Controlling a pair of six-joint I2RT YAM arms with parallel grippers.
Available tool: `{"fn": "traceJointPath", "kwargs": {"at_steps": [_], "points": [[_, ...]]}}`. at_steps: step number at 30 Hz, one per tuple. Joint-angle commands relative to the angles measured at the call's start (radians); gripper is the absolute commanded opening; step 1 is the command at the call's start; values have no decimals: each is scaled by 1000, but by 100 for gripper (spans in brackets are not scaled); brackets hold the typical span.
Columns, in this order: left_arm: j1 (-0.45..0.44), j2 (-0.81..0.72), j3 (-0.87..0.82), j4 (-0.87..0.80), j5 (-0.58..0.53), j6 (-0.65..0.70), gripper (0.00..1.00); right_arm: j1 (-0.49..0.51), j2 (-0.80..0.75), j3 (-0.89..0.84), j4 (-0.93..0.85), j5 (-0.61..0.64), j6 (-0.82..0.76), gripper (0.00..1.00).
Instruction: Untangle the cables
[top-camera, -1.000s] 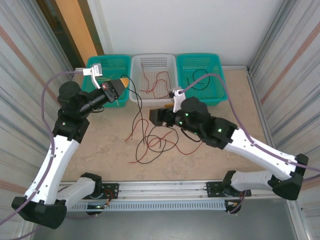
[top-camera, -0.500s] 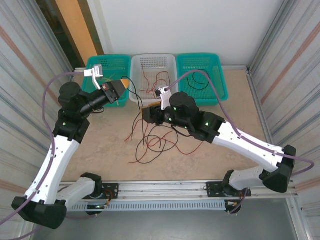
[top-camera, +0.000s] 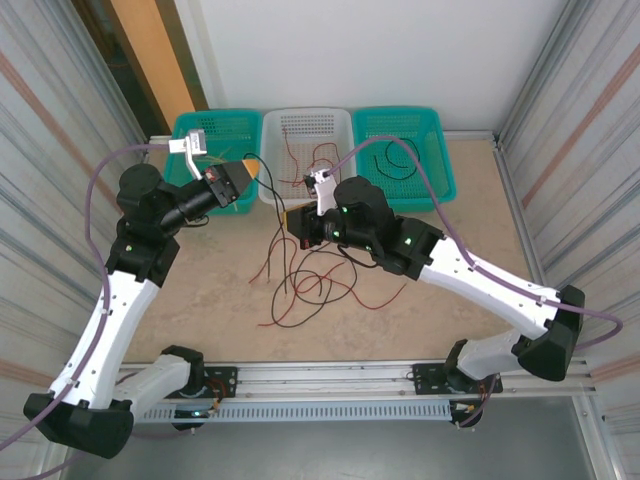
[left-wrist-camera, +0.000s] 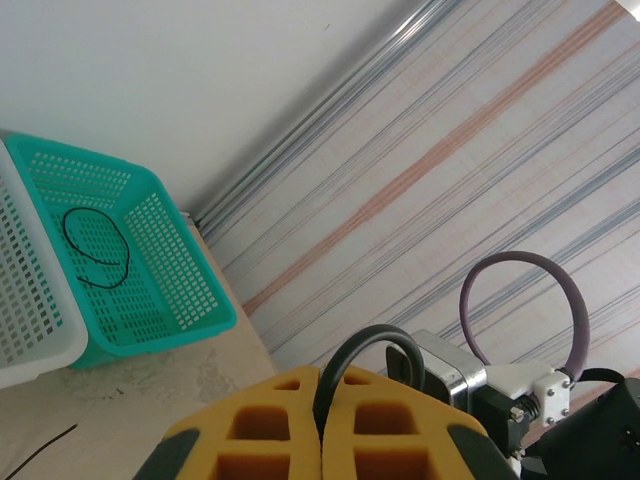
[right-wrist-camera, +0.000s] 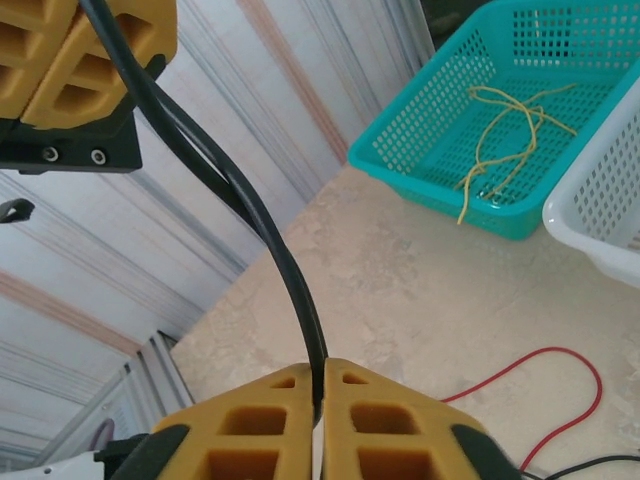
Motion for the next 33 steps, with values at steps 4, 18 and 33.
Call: {"fn": "traceJointPath", "kwargs": {"at_steps": [4, 18, 33], "points": [[7, 0, 10, 26, 21, 0, 0, -14, -7, 31, 1, -16, 0, 0], [7, -28, -52, -140, 2, 70, 63, -124, -170, -150, 63, -81, 106, 0], [-33, -16, -173, 42, 102, -30, 39, -201, -284, -243, 57, -97, 149, 0]]}}
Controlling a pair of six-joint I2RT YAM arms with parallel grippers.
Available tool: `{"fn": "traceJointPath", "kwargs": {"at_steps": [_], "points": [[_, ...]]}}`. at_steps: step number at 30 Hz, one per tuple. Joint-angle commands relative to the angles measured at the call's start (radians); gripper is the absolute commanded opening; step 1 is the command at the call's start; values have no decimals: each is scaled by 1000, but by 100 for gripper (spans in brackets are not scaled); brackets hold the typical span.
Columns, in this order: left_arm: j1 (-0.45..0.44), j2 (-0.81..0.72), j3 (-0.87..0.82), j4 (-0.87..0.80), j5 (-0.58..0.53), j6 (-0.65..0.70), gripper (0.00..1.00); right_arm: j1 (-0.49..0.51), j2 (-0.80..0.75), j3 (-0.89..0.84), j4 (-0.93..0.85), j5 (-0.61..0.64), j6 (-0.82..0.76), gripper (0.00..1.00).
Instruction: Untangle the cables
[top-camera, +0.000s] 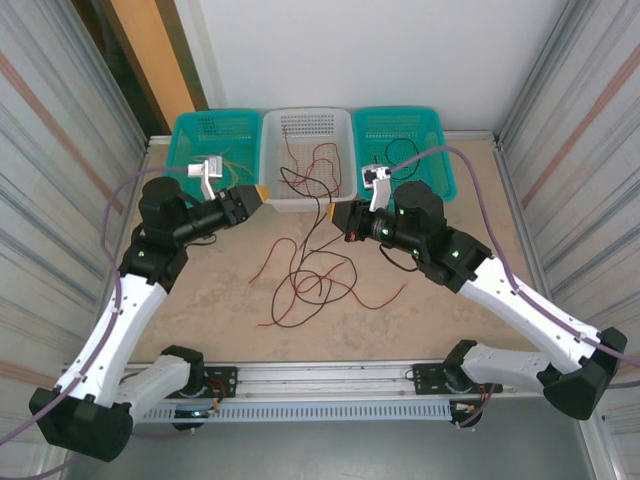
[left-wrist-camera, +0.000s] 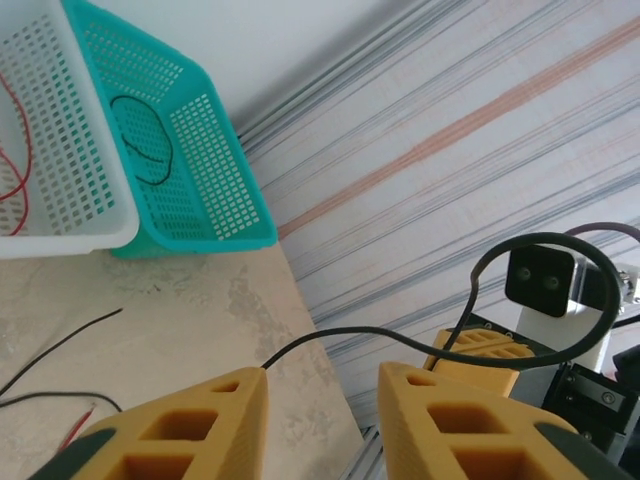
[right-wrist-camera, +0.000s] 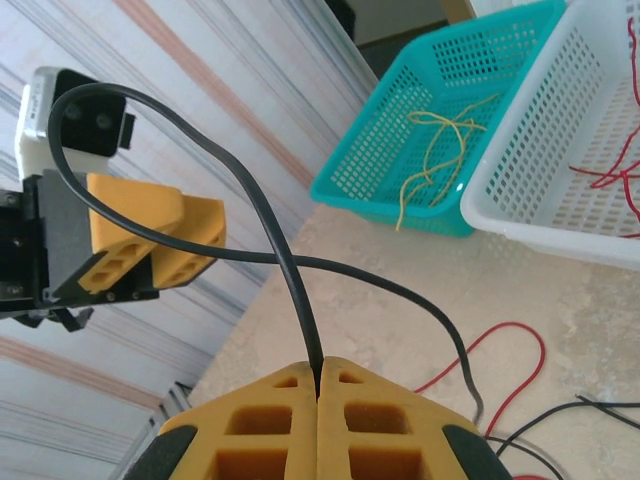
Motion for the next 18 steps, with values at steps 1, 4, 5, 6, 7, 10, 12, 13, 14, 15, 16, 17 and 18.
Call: {"fn": "traceJointPath", "kwargs": {"at_steps": [1, 4, 5, 6, 7, 10, 12, 13, 14, 15, 16, 17, 18], "points": [[-44, 3, -24, 140, 76, -29, 42, -4, -24, -12, -3, 1, 14, 0], [-117, 8, 13, 126, 65, 33, 50, -4, -25, -18, -6, 12, 14, 0], [-143, 11, 30, 98, 54, 64, 51, -4, -26, -17, -8, 15, 11, 0], [-162, 14, 44, 85, 54, 86, 52, -4, -25, -13, -15, 19, 10, 0], [-180, 17, 54, 80, 54, 103, 54, -3, -21, -7, -22, 22, 7, 0], [-203, 27, 80, 41, 28, 143, 59, 10, -12, 3, -28, 24, -5, 0], [-203, 35, 100, -16, -14, 174, 58, 23, -8, 8, -34, 33, -14, 0], [-203, 40, 112, -51, -41, 192, 56, 32, -6, 12, -37, 40, -19, 0], [-203, 44, 122, -76, -58, 202, 53, 39, -6, 16, -42, 48, -26, 0], [-203, 49, 130, -97, -71, 211, 49, 47, -6, 19, -46, 57, -34, 0], [-203, 55, 136, -112, -78, 219, 45, 52, -6, 23, -51, 68, -41, 0], [-203, 58, 140, -118, -80, 224, 41, 57, -6, 24, -57, 73, -44, 0], [-203, 60, 141, -122, -81, 224, 37, 59, -7, 26, -59, 77, -47, 0]]}}
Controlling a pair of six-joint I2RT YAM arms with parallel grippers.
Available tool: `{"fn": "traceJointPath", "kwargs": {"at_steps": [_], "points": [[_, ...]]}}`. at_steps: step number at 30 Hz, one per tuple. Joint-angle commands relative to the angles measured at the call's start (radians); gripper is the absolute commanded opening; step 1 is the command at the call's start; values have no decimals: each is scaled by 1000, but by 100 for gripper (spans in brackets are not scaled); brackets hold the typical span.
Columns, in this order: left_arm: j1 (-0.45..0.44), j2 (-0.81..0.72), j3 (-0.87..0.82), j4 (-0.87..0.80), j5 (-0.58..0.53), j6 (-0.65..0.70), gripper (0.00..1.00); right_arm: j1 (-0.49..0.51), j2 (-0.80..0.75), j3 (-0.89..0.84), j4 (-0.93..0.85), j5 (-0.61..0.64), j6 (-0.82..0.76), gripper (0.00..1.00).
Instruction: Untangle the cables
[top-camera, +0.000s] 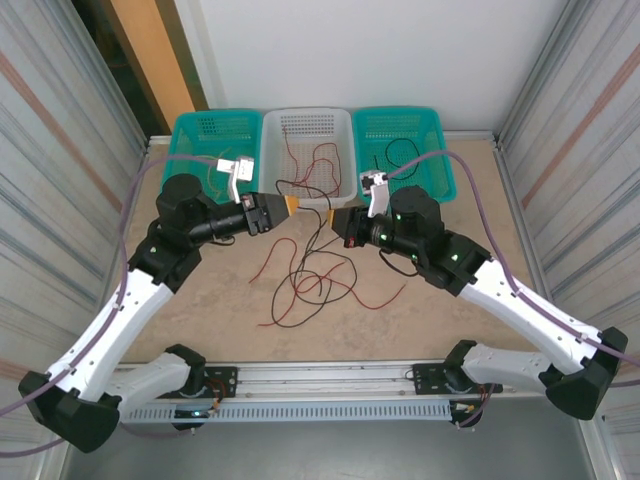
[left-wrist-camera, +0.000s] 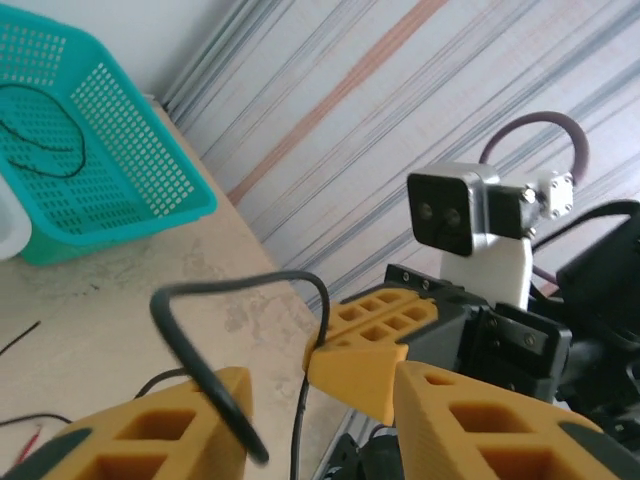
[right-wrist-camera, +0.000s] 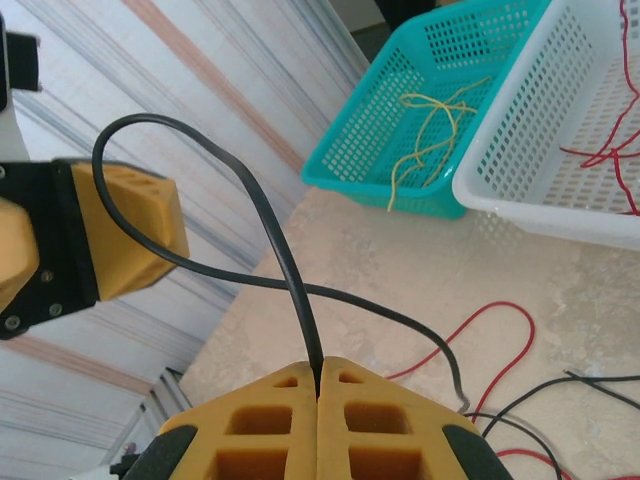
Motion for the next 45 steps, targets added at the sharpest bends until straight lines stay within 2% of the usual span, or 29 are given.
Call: {"fn": "traceJointPath", "kwargs": {"at_steps": [1, 5, 8, 14, 18, 19, 23, 25, 26, 32, 36, 45], "points": [[-2, 8, 35, -60, -38, 56, 32, 12, -3, 36, -16, 35, -39, 0], [-2, 4, 45, -66, -33, 66, 11, 13, -8, 34, -26, 49, -46, 0], [-2, 2, 57, -71, -25, 74, 0, 13, -11, 33, -28, 54, -50, 0], [-2, -5, 69, -42, -2, 66, 0, 13, 0, 40, -38, 56, -47, 0], [-2, -7, 75, -32, 2, 58, 0, 14, 8, 39, -38, 67, -31, 34], [-2, -8, 76, -31, 3, 59, 0, 14, 10, 35, -34, 67, -27, 40], [1, -14, 76, -24, 9, 53, 0, 15, 24, 31, -21, 62, -17, 49], [3, -18, 76, -24, 12, 49, 0, 18, 34, 35, -19, 60, -15, 59], [5, -20, 76, -23, 14, 49, 0, 21, 39, 37, -20, 59, -18, 61], [14, -22, 79, -17, 22, 39, 0, 32, 75, 52, -11, 48, -21, 61], [14, -19, 83, -14, 26, 36, 0, 26, 101, 67, -7, 57, -26, 56], [18, -16, 87, -18, 40, 36, 0, -11, 122, 93, 6, 49, -29, 51]]}}
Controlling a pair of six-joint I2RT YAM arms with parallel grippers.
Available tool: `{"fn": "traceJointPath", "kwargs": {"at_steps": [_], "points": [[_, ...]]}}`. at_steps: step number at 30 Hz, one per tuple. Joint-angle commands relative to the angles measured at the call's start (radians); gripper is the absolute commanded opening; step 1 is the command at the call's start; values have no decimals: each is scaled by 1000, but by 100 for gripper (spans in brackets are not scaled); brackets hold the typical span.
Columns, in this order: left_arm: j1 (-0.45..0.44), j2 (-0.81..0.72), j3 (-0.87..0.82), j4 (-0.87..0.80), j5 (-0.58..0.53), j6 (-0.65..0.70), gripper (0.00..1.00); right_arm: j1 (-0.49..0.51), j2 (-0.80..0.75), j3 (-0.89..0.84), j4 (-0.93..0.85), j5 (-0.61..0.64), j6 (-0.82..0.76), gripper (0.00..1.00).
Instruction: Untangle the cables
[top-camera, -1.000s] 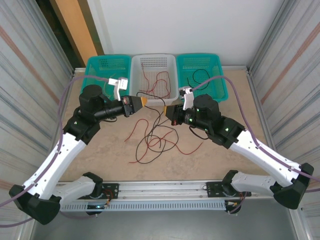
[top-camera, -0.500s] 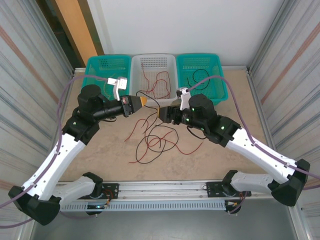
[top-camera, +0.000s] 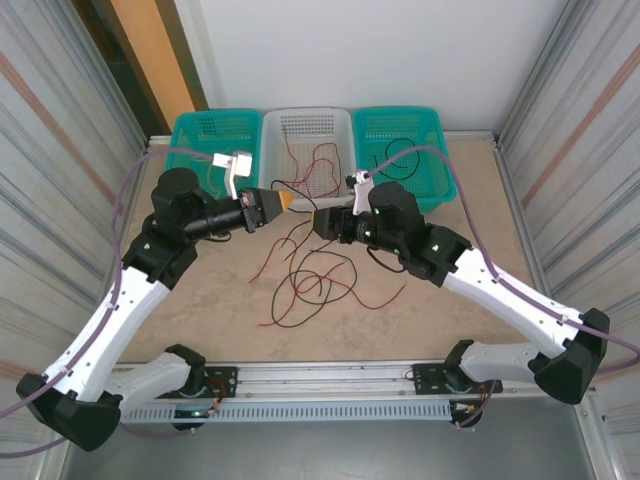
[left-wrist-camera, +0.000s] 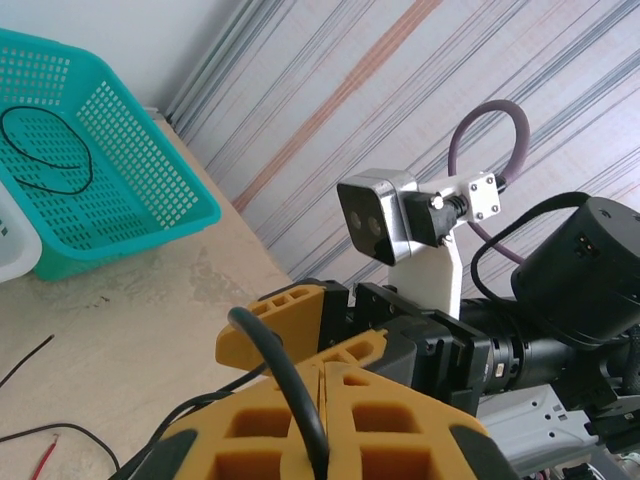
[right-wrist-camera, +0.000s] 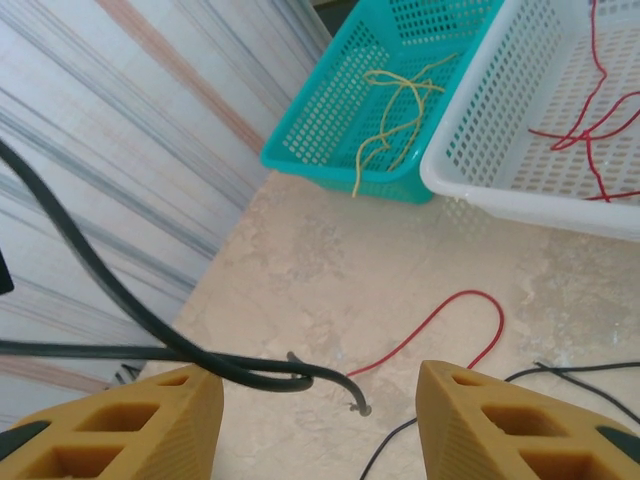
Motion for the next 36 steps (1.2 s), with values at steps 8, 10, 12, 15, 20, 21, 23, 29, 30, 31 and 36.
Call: {"fn": "traceJointPath", "kwargs": {"at_steps": [8, 10, 12, 15, 20, 21, 23, 29, 30, 31, 36], "points": [[13, -17, 30, 33, 43, -9, 0, -26, 23, 24, 26, 9, -4, 50], [15, -14, 28, 39, 49, -13, 0, -27, 36, 27, 25, 12, -6, 48], [15, -9, 29, 45, 55, -17, 0, -28, 54, 31, 23, 18, -6, 44], [16, -6, 30, 48, 66, -20, 0, -31, 79, 36, 30, 12, -6, 38], [24, -9, 24, 43, 88, -23, 0, -43, 100, 32, 48, 14, 0, 31], [26, -9, 23, 43, 92, -25, 0, -47, 103, 30, 52, 11, 2, 30], [30, -7, 17, 42, 95, -26, 0, -51, 108, 28, 59, 2, 7, 25], [51, -16, 1, 49, 95, -36, 0, -51, 103, 24, 60, -9, -1, 5], [56, -18, -1, 49, 94, -38, 0, -51, 99, 23, 54, -6, -4, 2], [61, -20, -3, 49, 91, -39, 0, -51, 93, 23, 49, 0, -8, 0], [81, -19, -22, 57, 91, -56, 0, -59, 59, 18, 25, 14, -19, 0]]}}
